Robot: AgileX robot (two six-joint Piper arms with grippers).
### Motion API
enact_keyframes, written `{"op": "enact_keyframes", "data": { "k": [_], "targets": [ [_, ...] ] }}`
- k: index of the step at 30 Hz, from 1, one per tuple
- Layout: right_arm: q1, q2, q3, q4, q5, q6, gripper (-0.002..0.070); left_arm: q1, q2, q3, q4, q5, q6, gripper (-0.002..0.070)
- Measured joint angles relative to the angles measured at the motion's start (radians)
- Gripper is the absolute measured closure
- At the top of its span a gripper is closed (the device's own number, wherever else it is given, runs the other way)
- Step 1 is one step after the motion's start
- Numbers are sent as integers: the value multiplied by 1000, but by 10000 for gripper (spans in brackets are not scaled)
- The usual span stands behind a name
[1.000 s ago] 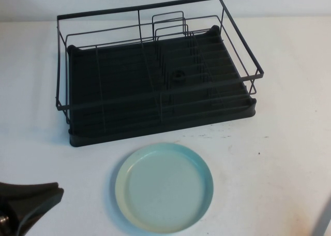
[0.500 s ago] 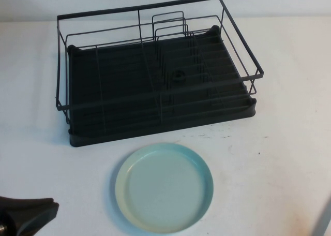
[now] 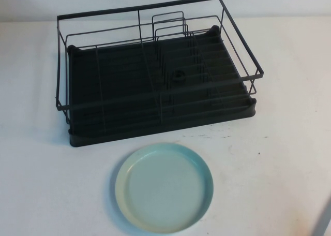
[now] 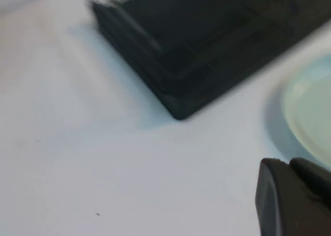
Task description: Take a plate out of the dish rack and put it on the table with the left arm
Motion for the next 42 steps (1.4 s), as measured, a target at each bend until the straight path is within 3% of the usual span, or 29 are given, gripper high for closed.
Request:
{"op": "enact_keyframes", "data": {
  "k": [6, 11, 19, 22, 25, 33, 42],
  "targets": [
    [0, 0, 0, 0, 0, 0, 696, 0, -224, 190, 94, -258, -362, 675],
    [0, 0, 0, 0, 0, 0, 696, -10, -260, 306, 110, -351, -462, 675],
    [0, 0, 0, 2, 0, 0, 696, -177, -260, 438, 235, -455, -655, 676],
    [0, 0, 0, 2, 0, 0, 696, -258, -260, 506, 300, -560, -679, 676],
    [0, 0, 0, 2, 0, 0, 696, -289, -260, 543, 332, -625, -675, 676],
    [0, 0, 0, 4, 0, 0, 696, -266, -260, 545, 352, -512, -660, 676],
    [0, 0, 0, 4, 0, 0, 696, -219, -260, 545, 353, -508, -658, 676]
  ]
}}
